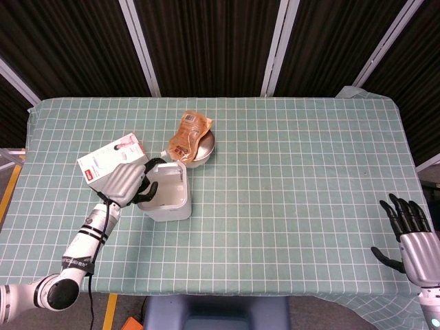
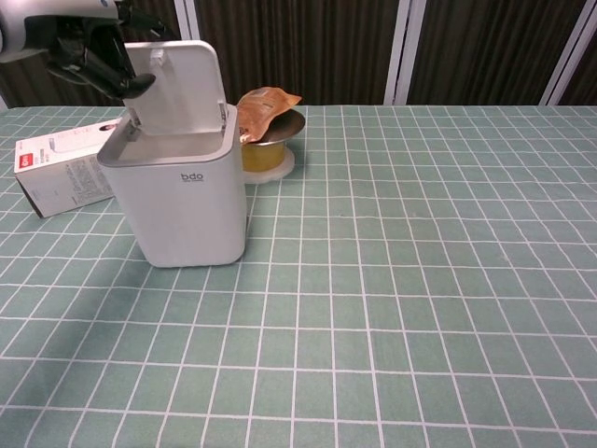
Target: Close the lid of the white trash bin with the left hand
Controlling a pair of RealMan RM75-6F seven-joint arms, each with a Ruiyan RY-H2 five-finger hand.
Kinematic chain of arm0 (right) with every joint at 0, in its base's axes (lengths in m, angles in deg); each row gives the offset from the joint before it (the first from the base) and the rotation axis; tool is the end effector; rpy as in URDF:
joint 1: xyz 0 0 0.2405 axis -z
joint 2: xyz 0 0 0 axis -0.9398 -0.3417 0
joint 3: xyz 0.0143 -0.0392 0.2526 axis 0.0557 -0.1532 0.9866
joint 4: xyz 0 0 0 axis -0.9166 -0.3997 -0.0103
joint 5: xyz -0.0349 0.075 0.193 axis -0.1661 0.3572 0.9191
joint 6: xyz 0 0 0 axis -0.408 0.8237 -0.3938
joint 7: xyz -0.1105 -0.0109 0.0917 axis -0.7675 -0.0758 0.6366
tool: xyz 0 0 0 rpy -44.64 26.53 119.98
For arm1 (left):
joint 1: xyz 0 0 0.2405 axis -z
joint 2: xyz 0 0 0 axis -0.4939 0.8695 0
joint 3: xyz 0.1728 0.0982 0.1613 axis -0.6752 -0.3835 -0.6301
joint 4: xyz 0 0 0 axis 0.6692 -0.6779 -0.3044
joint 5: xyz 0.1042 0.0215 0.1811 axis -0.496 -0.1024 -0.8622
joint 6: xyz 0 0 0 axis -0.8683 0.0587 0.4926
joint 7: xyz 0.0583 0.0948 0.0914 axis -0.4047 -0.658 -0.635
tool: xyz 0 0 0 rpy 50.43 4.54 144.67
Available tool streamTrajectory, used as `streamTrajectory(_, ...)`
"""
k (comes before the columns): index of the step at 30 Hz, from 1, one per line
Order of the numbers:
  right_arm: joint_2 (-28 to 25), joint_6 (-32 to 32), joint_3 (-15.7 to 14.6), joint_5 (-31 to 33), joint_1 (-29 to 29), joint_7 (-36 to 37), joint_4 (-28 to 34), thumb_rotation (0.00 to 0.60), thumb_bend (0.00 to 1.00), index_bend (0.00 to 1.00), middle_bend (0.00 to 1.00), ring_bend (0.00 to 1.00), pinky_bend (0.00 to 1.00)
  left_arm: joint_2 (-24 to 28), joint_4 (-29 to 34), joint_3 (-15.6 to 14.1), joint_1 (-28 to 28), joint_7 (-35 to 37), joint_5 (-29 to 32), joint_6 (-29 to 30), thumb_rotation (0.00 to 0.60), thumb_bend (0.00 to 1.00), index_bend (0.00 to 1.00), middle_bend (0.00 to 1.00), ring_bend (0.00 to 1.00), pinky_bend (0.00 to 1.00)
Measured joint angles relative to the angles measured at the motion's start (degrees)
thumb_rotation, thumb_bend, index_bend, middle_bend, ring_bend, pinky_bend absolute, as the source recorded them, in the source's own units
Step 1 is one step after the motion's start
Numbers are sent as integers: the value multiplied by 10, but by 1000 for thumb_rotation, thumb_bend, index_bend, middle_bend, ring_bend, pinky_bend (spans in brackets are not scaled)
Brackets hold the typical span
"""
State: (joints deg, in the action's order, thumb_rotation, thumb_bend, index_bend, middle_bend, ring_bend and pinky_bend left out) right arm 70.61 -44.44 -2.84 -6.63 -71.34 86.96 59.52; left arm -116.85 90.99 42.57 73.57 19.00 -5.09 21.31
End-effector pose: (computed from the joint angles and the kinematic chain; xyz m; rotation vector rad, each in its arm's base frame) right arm -0.3044 -0.1535 0.1761 1.4380 -0.8188 0.9564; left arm -0.0907 0.3368 0.0967 -1.7385 -1.1011 -1.0220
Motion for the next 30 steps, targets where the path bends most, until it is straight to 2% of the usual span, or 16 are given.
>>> streamTrajectory(5,-5,9,-5,-2,-1,-3,4,600,267,0,0,0,0,32,30,-46,-4,-10,-8,-19,600,611,221,1000,1000,1000)
streamTrajectory(11,-6,11,-9,-9,-2,-6,5,600,267,0,0,0,0,51,38,-88,8,-15,0,-63,600,609,201,1000,1000,1000)
streamTrajectory(18,-6,16,-9,-8,-3,-5,4,600,267,0,0,0,0,48,28,-113,24,-12,13,-77,600,605,186,1000,1000,1000)
streamTrajectory(23,-7,14,-8,-6,-3,-5,6,600,267,0,0,0,0,48,29,-112,22,3,-4,-64,600,584,124,988,986,1000)
streamTrajectory(27,-8,2,-6,-6,3,-5,7,600,267,0,0,0,0,51,42,-115,-1,10,-76,-16,600,562,105,907,915,1000)
streamTrajectory(28,-7,-1,-6,-6,4,-5,8,600,267,0,0,0,0,53,46,-118,-9,11,-97,-3,600,554,101,858,864,999)
streamTrajectory(30,-7,-1,-6,-6,5,-7,8,600,267,0,0,0,0,58,56,-128,-31,11,-151,30,600,520,92,733,724,922)
